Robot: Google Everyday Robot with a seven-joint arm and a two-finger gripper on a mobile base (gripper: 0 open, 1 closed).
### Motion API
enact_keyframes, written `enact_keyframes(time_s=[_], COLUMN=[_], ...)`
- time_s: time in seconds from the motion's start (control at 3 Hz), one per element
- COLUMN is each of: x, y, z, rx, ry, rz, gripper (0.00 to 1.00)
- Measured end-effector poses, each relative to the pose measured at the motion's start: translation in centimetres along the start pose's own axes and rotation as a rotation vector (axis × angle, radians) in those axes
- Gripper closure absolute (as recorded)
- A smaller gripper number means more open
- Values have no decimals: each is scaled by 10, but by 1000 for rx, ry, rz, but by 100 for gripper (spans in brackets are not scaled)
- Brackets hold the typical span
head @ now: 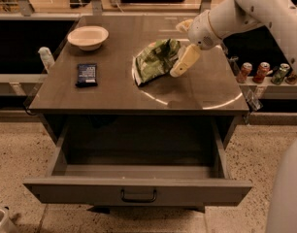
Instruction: Place green jalapeno chip bag into top drawer
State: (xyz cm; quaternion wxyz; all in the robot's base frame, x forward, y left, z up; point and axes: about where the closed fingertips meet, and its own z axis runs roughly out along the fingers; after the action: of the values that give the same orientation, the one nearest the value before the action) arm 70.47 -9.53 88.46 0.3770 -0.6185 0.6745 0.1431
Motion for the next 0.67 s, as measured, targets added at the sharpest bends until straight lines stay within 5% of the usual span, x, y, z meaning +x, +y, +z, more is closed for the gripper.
enact_keyframes(time_s=[0.33, 0.67], x=[-3, -7], y=[-9, -15], z=[18, 35], rx=[-13, -35], ry=[-67, -118], rz=[22, 27], gripper=[0, 19])
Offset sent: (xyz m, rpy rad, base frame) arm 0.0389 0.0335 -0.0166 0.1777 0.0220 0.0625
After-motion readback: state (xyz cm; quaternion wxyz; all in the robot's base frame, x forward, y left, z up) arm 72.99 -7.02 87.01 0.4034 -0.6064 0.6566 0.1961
